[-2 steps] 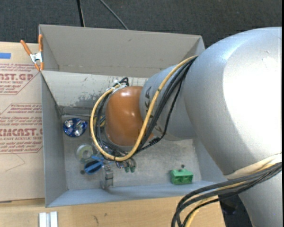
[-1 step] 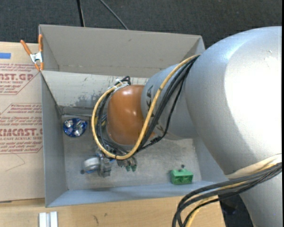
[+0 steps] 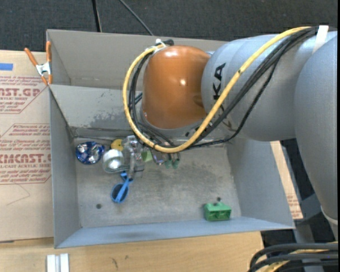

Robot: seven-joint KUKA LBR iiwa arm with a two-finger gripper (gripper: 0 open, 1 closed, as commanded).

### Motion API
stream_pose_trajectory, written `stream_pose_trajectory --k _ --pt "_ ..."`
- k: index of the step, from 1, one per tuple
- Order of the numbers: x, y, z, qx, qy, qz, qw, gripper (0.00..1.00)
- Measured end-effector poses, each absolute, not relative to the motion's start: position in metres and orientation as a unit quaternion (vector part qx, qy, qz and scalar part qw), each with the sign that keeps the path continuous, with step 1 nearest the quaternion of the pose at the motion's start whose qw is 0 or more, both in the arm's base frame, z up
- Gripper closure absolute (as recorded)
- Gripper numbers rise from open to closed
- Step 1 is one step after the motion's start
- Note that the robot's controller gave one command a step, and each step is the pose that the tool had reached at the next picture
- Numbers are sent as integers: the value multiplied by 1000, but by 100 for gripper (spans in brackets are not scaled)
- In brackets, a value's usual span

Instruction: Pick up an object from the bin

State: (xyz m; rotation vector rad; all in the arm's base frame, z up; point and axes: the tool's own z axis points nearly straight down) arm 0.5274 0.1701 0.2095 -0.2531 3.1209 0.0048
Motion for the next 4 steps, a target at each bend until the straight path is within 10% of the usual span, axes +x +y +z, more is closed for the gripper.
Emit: stream_pose_trajectory --k 1,2,3,4 --pt "526 189 166 124 992 0 -1 100" --pt "569 207 166 134 991 1 2 100" --pt "568 206 166 134 991 0 1 0" --pt "519 171 127 129 992 -2 -3 0"
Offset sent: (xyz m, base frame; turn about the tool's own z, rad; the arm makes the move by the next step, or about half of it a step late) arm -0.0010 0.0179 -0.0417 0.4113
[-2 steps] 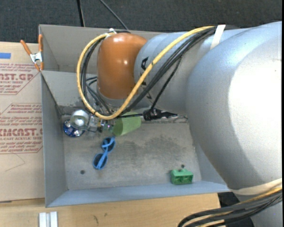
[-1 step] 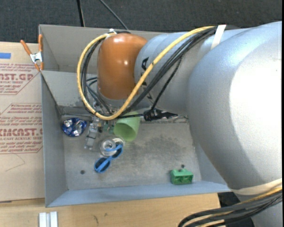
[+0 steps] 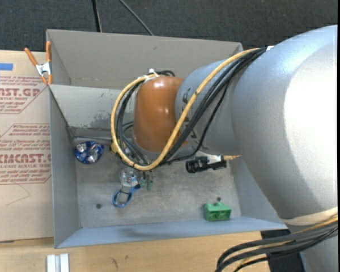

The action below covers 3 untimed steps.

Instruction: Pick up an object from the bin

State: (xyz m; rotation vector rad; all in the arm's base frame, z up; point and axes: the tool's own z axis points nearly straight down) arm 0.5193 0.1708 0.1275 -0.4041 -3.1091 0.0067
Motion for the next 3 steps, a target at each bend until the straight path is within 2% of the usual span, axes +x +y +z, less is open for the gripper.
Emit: stream_pose_trajectory --k 1,2,3 --pt "524 116 72 158 -987 -1 -6 0" --pt "524 118 73 159 -987 -2 -5 100" --pt "533 109 186 129 -992 0 -5 100"
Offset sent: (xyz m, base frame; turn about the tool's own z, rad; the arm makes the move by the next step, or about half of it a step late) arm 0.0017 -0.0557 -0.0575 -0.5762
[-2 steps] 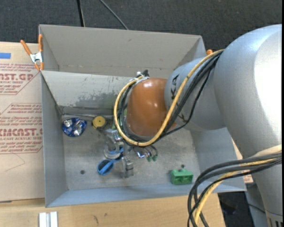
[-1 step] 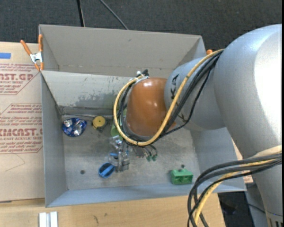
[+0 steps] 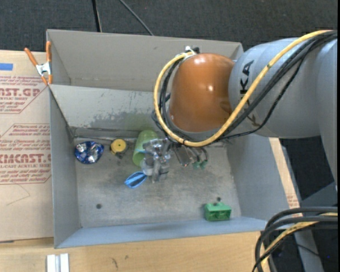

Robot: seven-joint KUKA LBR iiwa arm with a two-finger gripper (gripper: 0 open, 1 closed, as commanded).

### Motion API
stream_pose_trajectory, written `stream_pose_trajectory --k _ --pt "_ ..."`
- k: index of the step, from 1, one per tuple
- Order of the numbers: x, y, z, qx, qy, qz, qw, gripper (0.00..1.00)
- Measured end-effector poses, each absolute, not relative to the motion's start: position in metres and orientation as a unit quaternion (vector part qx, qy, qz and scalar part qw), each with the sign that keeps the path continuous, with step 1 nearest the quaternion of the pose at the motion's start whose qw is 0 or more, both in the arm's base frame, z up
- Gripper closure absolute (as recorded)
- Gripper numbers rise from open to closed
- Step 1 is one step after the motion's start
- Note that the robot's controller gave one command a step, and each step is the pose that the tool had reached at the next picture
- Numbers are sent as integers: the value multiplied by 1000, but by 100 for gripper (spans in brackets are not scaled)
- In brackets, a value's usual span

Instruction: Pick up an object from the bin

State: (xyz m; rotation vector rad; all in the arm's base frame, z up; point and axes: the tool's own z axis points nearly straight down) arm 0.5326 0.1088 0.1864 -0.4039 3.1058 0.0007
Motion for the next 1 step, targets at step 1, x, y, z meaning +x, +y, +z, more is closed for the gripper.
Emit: stream_pose_trajectory --k 1 --pt "529 109 247 -283 959 0 3 100"
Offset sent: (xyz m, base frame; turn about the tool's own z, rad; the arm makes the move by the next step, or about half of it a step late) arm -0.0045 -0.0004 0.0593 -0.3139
